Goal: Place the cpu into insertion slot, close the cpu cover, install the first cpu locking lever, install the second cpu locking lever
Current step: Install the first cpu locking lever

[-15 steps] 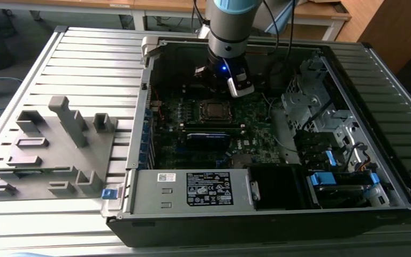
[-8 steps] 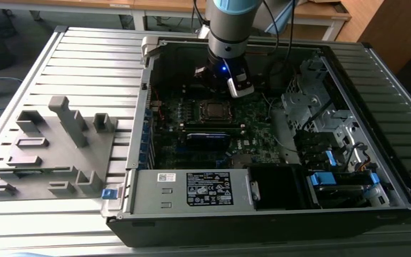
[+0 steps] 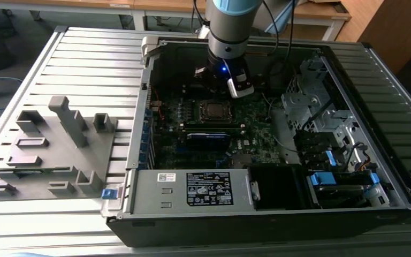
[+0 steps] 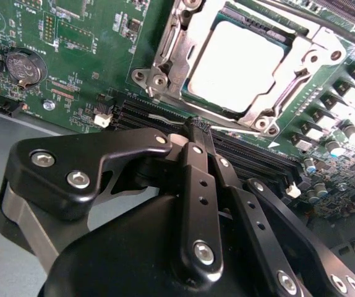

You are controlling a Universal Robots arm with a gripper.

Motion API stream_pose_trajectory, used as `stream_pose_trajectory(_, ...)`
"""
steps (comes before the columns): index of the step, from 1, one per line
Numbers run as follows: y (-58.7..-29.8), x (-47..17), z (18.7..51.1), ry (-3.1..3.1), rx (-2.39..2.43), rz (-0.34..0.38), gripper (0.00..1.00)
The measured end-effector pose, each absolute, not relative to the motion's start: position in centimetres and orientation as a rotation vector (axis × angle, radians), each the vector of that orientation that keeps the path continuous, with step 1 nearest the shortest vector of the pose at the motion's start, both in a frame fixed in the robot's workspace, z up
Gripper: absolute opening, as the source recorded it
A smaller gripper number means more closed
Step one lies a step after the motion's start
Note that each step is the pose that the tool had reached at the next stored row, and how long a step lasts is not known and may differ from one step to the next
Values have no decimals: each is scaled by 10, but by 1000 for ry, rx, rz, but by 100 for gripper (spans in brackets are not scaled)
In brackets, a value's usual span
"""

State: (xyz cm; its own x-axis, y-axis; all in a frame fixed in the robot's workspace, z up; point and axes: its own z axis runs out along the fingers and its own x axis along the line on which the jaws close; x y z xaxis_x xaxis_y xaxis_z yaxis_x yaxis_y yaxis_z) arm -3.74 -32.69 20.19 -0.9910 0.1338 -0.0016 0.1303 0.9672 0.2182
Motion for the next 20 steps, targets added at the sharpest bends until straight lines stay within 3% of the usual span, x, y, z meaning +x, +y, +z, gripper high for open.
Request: stream_pose_trajectory(20, -324, -31, 200, 3094, 246, 341, 11)
